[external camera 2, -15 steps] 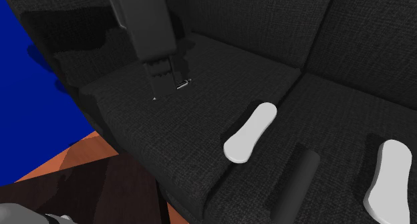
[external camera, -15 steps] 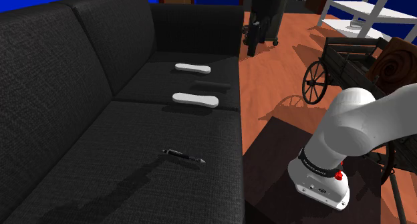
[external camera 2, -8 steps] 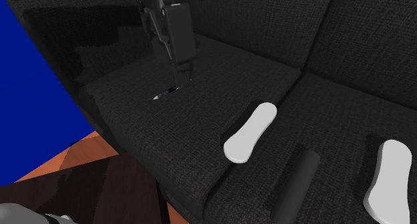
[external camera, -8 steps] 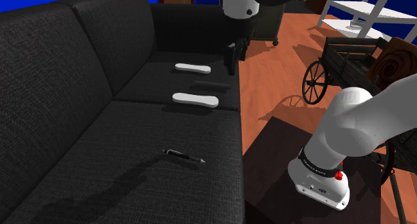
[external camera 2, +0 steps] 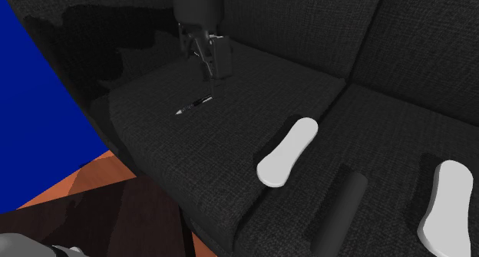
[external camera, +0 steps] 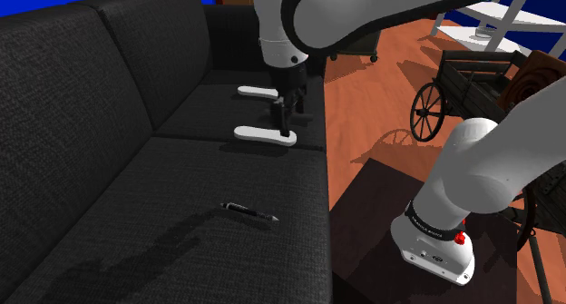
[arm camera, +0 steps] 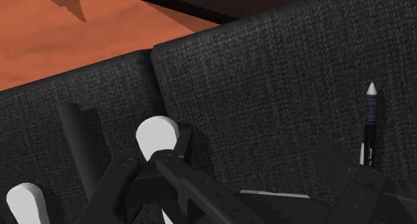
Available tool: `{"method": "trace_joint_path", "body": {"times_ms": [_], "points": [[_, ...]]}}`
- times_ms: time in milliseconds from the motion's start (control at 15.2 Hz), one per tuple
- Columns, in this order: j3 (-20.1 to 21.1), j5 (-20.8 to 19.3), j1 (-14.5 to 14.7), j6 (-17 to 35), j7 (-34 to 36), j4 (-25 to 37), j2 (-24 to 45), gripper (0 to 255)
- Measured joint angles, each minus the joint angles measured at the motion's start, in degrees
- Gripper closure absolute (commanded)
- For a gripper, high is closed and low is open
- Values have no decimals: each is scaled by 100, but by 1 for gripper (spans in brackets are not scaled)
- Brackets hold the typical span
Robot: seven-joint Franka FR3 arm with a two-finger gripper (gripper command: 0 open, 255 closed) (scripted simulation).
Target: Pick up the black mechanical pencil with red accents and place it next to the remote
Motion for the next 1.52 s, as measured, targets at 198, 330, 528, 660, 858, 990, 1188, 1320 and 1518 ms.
{"method": "trace_joint_path", "body": {"times_ms": [198, 330, 528, 660, 858, 990, 1188, 1320, 1518], "points": [[236, 30, 81, 156, 214, 216, 535, 0], [354, 24, 123, 289, 314, 299, 862, 0], [612, 9, 249, 459, 609, 525, 1430, 0], [759, -51, 327, 564, 798, 731, 1861, 0], [917, -189, 446, 648, 1038, 1113, 2517, 0], [1027, -268, 574, 670, 1235, 1363, 2917, 0], [1096, -375, 700, 797, 1396, 1533, 3356, 0], [1102, -394, 718, 913, 1422, 1461, 3418, 0], [1098, -440, 738, 1103, 1462, 1358, 3521, 0]]}}
